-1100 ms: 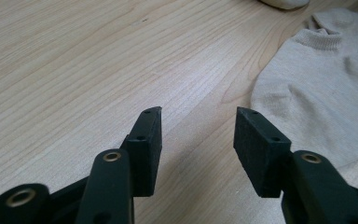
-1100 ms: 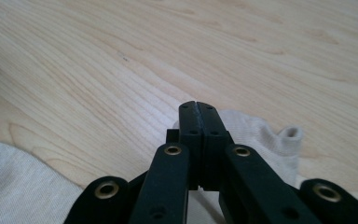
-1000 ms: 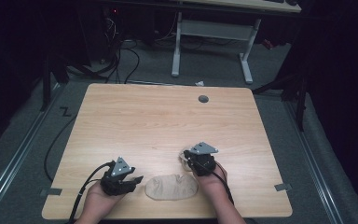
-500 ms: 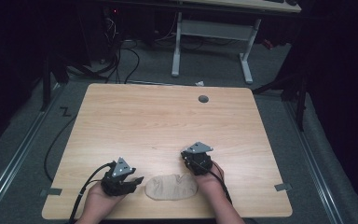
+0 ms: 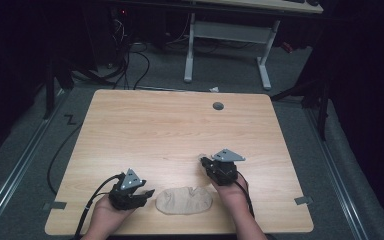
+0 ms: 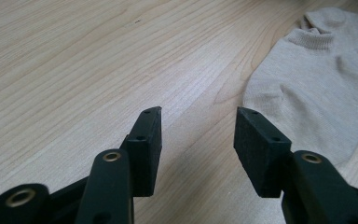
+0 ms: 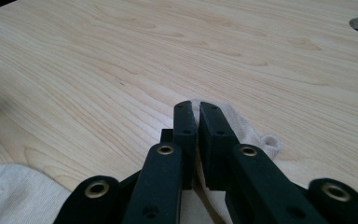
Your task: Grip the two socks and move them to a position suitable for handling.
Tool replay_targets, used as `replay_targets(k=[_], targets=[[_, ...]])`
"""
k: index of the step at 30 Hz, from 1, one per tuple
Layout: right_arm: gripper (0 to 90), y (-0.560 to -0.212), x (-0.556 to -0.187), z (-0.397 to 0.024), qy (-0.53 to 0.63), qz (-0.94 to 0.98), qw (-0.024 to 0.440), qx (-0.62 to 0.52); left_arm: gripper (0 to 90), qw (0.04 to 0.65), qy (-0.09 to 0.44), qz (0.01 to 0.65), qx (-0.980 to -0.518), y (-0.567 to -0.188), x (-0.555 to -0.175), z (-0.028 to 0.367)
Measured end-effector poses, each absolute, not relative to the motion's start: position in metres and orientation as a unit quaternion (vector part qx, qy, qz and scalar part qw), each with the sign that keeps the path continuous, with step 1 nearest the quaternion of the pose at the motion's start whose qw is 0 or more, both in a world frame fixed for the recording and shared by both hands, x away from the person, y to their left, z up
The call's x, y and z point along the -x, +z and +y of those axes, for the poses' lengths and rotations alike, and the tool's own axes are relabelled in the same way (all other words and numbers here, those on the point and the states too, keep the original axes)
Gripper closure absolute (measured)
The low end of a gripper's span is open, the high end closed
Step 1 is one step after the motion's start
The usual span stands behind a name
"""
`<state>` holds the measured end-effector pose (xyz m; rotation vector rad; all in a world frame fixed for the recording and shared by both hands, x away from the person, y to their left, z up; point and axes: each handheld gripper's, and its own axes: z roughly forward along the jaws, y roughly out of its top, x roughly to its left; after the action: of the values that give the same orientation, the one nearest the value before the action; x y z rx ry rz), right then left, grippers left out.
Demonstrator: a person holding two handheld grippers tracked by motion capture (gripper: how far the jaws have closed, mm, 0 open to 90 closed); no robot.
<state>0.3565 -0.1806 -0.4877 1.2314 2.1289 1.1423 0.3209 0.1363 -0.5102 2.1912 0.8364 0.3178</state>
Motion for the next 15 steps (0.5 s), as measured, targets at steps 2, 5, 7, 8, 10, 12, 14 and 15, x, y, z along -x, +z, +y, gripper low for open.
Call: replay_targets(k=[2, 5, 7, 8, 10, 12, 14, 15], targets=[[85.6, -0.490, -0.357, -0.182, 0.409, 0.768, 0.215, -0.444, 52.0, 0.379, 0.125, 0.325, -0.857, -0.509, -0.321, 0.135], [85.4, -0.496, -0.358, -0.183, 0.403, 0.769, 0.206, -0.451, 52.0, 0.382, 0.125, 0.322, -0.857, -0.508, -0.322, 0.131], [83.9, -0.502, -0.360, -0.182, 0.387, 0.779, 0.206, -0.449, 52.0, 0.381, 0.124, 0.320, -0.859, -0.508, -0.323, 0.129], [83.5, -0.507, -0.361, -0.181, 0.374, 0.785, 0.207, -0.447, 51.9, 0.380, 0.124, 0.319, -0.860, -0.508, -0.323, 0.128], [83.2, -0.514, -0.363, -0.178, 0.360, 0.793, 0.197, -0.451, 51.8, 0.378, 0.123, 0.318, -0.861, -0.509, -0.323, 0.127], [83.3, -0.516, -0.365, -0.176, 0.357, 0.795, 0.194, -0.451, 51.7, 0.376, 0.125, 0.317, -0.862, -0.510, -0.322, 0.128], [83.3, -0.515, -0.366, -0.177, 0.360, 0.795, 0.195, -0.448, 51.7, 0.376, 0.126, 0.317, -0.862, -0.510, -0.322, 0.129], [81.2, -0.514, -0.367, -0.176, 0.359, 0.795, 0.195, -0.448, 51.7, 0.375, 0.127, 0.318, -0.862, -0.510, -0.320, 0.132]])
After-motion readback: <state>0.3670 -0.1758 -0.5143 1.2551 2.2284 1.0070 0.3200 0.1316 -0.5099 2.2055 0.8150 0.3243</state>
